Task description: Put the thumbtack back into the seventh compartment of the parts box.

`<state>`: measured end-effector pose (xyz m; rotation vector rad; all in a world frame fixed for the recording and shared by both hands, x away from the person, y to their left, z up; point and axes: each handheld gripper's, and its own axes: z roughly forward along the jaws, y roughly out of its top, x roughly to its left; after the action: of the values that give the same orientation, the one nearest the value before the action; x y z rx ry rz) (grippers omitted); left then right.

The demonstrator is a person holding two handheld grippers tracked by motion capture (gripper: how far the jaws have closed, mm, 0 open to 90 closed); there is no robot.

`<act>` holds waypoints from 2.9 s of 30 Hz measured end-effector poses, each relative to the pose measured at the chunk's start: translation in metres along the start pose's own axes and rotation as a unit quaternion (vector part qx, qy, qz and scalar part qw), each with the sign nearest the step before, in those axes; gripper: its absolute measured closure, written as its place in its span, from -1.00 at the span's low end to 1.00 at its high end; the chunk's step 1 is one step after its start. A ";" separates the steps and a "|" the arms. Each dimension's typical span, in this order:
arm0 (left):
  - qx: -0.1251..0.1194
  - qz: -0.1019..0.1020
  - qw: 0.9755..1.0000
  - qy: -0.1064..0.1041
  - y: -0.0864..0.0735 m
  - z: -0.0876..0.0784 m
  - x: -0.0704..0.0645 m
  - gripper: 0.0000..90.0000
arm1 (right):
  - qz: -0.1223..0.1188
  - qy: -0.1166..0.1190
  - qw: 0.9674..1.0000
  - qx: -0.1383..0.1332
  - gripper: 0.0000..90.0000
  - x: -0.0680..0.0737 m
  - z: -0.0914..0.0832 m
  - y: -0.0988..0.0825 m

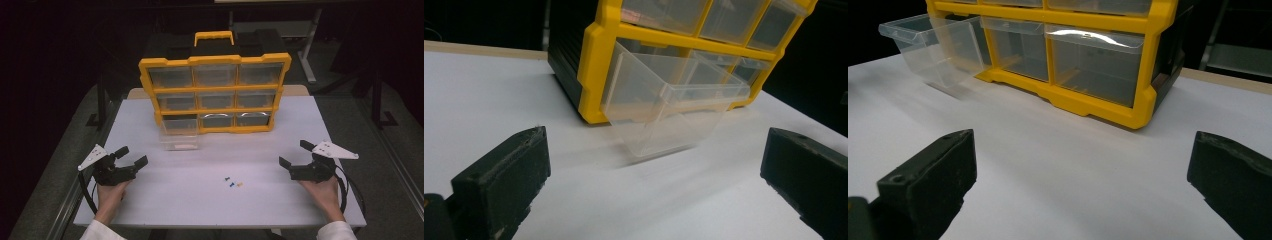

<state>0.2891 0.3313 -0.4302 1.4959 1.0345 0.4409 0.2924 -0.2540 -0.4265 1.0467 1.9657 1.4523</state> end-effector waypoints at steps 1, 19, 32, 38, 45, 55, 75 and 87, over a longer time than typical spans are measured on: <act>-0.002 0.000 1.000 0.000 0.000 0.000 0.000 -1.00 | -0.002 0.000 1.000 0.001 -1.00 0.000 0.000 0.000; 0.036 0.007 0.999 -0.003 -0.003 0.010 -0.021 -1.00 | -0.007 0.001 1.000 0.002 -1.00 0.004 -0.002 0.000; 0.100 0.078 0.990 -0.067 -0.001 0.032 -0.051 -1.00 | -0.004 0.002 1.000 0.002 -1.00 0.003 -0.003 -0.001; 0.130 0.079 0.982 -0.111 0.003 0.047 -0.061 -1.00 | -0.006 0.003 1.000 0.004 -1.00 0.003 -0.003 -0.001; 0.159 0.102 0.972 -0.140 0.005 0.062 -0.074 -1.00 | -0.008 0.004 1.000 0.010 -1.00 0.004 -0.001 -0.002; 0.178 0.138 0.962 -0.154 0.012 0.075 -0.088 -1.00 | -0.010 0.001 1.000 0.014 -1.00 0.005 -0.001 -0.003; 0.232 0.177 0.941 -0.174 0.000 0.110 -0.122 -1.00 | -0.011 0.004 1.000 0.015 -1.00 0.005 -0.001 -0.003; 0.269 0.185 0.929 -0.173 -0.004 0.129 -0.137 -1.00 | -0.011 0.006 1.000 0.011 -1.00 0.005 -0.003 -0.002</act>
<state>0.3141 0.1449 -0.4233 2.1866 0.6073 0.1377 0.2867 -0.2520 -0.4277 1.0252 2.0010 1.4315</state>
